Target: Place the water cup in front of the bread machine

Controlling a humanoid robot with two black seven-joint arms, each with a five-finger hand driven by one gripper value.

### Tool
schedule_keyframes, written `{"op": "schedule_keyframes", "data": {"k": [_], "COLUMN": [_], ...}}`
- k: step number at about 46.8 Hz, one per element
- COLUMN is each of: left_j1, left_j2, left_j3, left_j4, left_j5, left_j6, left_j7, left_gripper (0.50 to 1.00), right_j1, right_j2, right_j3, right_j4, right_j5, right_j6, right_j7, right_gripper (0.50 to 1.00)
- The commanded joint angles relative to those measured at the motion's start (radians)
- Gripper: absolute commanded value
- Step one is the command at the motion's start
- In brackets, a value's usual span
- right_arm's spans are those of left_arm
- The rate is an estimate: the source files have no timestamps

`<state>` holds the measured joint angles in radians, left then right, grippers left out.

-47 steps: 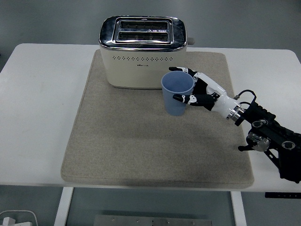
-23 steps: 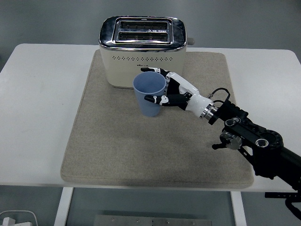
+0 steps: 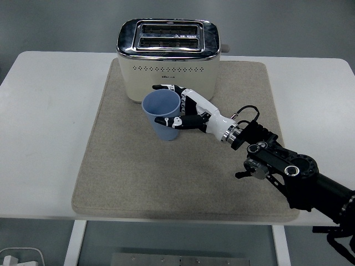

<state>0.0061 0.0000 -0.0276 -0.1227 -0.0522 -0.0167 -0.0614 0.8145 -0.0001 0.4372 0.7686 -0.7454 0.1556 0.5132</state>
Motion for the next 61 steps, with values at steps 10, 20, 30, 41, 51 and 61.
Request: {"op": "schedule_keyframes", "data": {"k": [10, 20, 30, 41, 51, 61], "left_j1": [0.0, 0.0, 0.0, 0.0, 0.0, 0.0], "left_j2": [0.0, 0.0, 0.0, 0.0, 0.0, 0.0], "left_j3": [0.0, 0.0, 0.0, 0.0, 0.0, 0.0], "left_j4": [0.0, 0.0, 0.0, 0.0, 0.0, 0.0], "left_j5": [0.0, 0.0, 0.0, 0.0, 0.0, 0.0], "left_j6": [0.001, 0.0, 0.0, 0.0, 0.0, 0.0], "left_j7": [0.0, 0.0, 0.0, 0.0, 0.0, 0.0], "left_gripper": [1.0, 1.0, 1.0, 1.0, 1.0, 1.0], "right_j1": [-0.006, -0.012, -0.02, -0.021, -0.02, -0.018], "right_j2": [0.0, 0.0, 0.0, 0.0, 0.0, 0.0], "right_j3": [0.0, -0.002, -0.003, -0.003, -0.003, -0.003], "right_j4": [0.001, 0.0, 0.001, 0.001, 0.001, 0.001], "right_j5": [0.003, 0.004, 0.004, 0.007, 0.009, 0.009], "right_j6": [-0.025, -0.036, -0.048, -0.044, -0.037, -0.036], "right_j7": [-0.012, -0.035, -0.035, -0.035, -0.035, -0.033], "right_gripper": [0.699, 0.756, 0.827, 0.905, 0.917, 0.921]}}
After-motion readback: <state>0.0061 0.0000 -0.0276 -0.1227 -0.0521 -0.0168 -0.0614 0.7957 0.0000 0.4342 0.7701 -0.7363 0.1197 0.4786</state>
